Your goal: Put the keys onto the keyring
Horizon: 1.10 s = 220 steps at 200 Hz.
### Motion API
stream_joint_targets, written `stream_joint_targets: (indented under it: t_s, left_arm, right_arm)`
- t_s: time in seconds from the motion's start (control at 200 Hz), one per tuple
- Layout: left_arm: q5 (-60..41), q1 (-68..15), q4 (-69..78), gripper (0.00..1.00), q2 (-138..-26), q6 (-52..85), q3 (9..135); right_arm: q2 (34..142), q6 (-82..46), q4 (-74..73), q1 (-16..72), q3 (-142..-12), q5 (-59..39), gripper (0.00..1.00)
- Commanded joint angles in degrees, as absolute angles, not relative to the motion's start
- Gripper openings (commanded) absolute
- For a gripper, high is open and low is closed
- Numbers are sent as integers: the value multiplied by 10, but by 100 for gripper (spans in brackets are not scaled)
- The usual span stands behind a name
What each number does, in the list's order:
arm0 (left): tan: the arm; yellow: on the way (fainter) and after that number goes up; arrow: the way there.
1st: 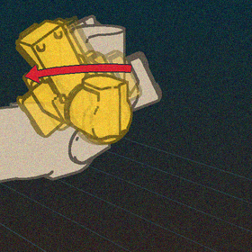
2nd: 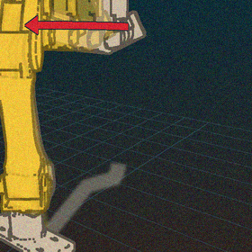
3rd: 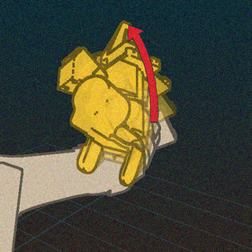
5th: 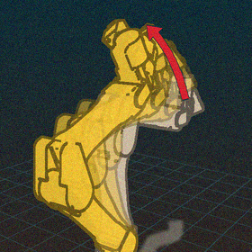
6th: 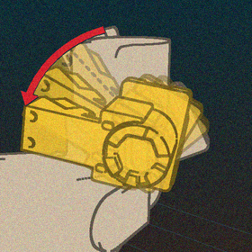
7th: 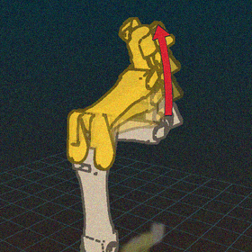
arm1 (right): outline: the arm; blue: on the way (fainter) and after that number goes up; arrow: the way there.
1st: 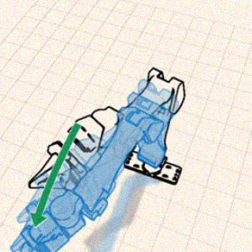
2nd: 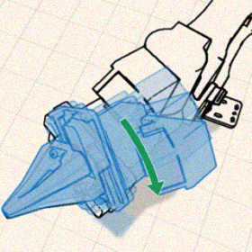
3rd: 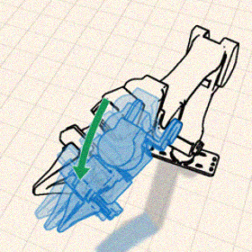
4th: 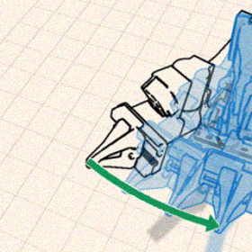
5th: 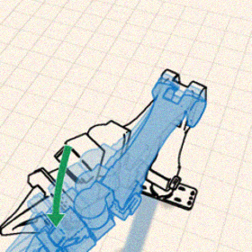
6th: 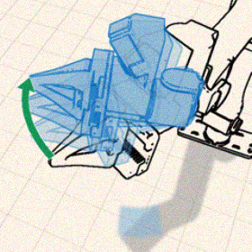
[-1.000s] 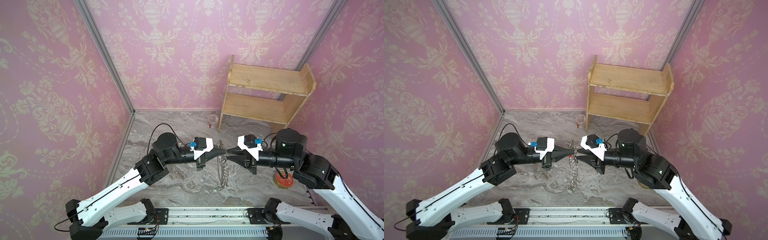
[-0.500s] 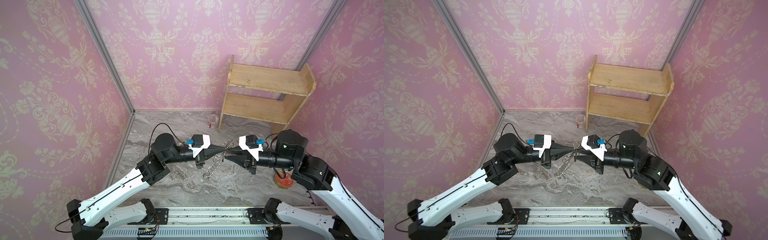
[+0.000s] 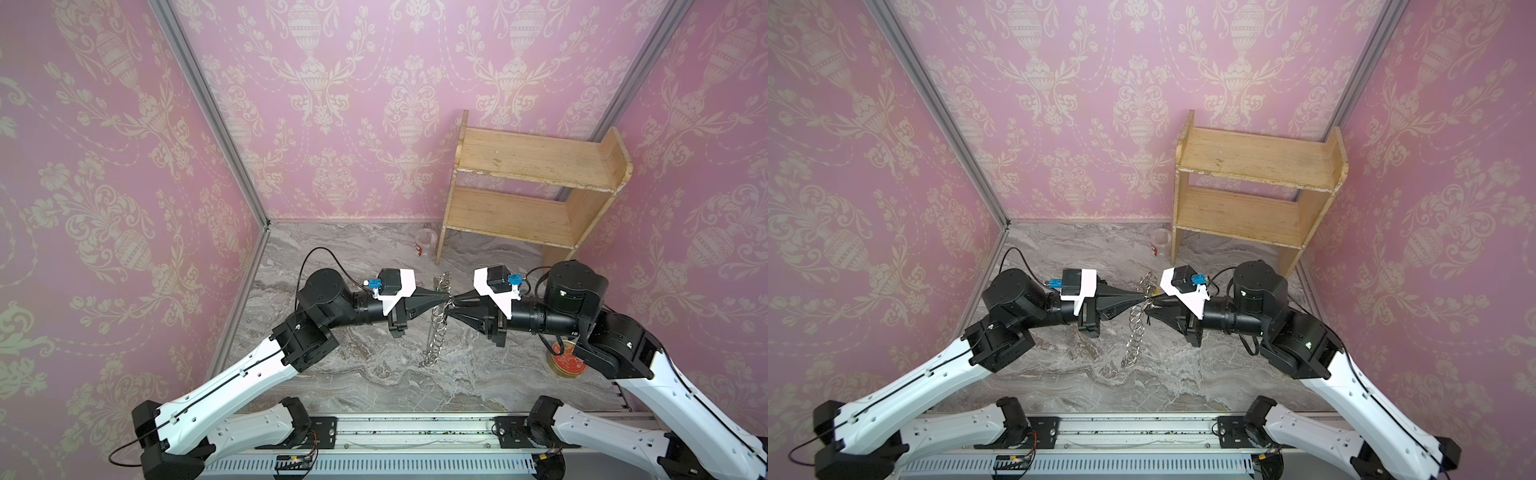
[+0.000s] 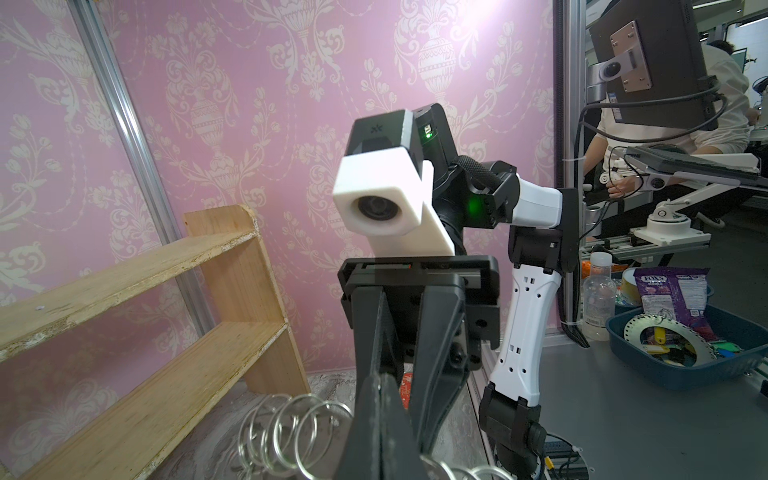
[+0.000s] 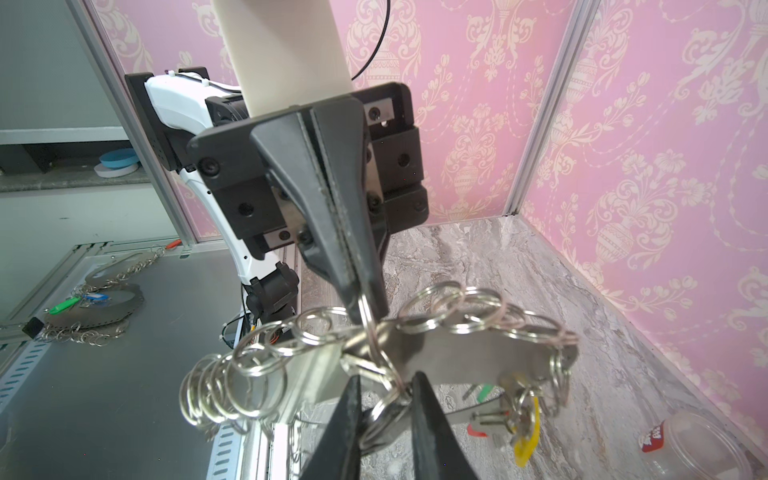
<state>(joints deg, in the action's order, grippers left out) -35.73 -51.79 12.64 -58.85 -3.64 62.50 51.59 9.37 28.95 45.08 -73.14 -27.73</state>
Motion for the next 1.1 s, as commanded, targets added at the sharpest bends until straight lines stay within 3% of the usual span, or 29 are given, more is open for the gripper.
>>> stream_joint_targets:
  t_s: [0.0, 0.2, 0.756, 1.096]
  left_arm:
    - [-365, -513, 153, 0, -572, -29, 622]
    - [-359, -512, 148, 0, -567, -32, 621]
    - [-304, -511, 94, 0, -560, -71, 609]
    - [-322, -511, 94, 0, -577, -51, 607]
  right_arm:
    - [514, 85, 275, 449, -728, -282, 17]
    - [513, 93, 289, 450, -734, -287, 0]
    - [522, 153, 434, 453, -832, -247, 0]
    - [549, 170, 452, 455, -853, -228, 0]
